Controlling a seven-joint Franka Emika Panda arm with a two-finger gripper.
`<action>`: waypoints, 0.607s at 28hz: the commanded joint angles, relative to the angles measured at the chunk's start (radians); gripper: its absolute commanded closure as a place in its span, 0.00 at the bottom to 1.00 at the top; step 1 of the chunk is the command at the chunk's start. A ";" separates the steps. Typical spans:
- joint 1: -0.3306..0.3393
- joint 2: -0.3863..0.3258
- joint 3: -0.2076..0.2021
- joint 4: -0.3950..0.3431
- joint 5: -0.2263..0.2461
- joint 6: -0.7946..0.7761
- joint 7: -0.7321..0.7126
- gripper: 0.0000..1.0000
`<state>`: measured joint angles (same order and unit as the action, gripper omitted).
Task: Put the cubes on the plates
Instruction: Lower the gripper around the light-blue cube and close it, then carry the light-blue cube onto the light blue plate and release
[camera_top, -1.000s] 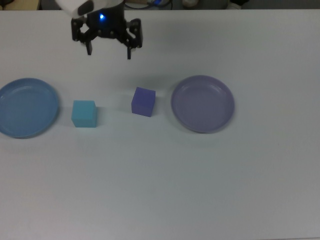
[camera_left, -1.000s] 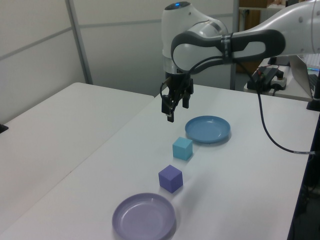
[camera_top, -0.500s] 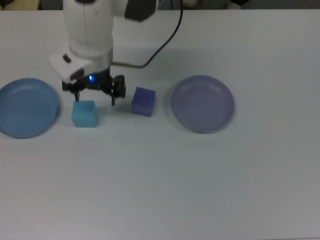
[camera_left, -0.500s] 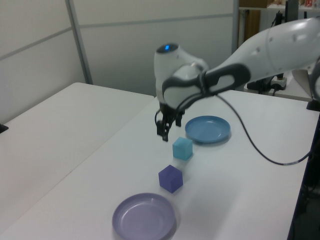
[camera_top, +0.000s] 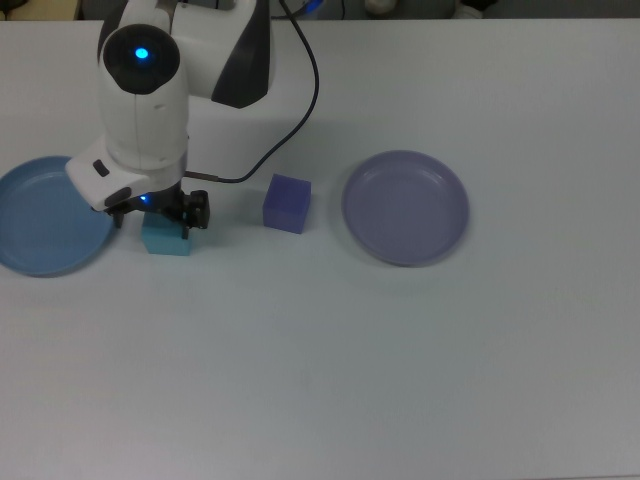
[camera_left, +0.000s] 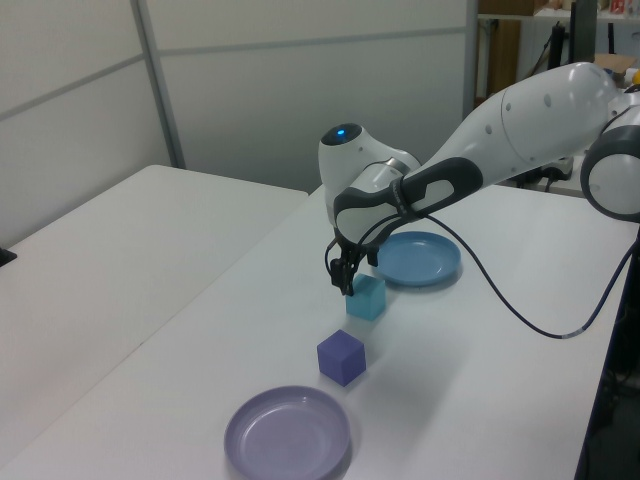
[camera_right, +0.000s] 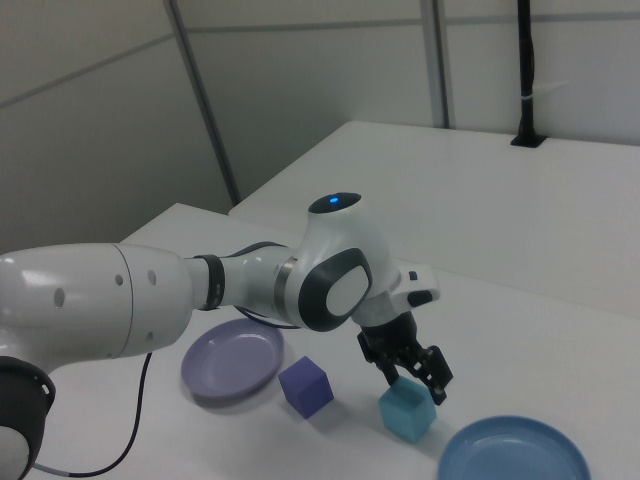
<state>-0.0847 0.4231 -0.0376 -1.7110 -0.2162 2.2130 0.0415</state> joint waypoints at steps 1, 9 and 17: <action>0.006 -0.018 -0.013 -0.051 -0.051 0.019 -0.008 0.00; 0.022 -0.020 -0.010 -0.098 -0.060 0.040 0.015 0.26; 0.008 -0.030 -0.010 -0.069 -0.045 0.045 0.020 0.86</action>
<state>-0.0714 0.4230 -0.0399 -1.7788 -0.2574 2.2316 0.0481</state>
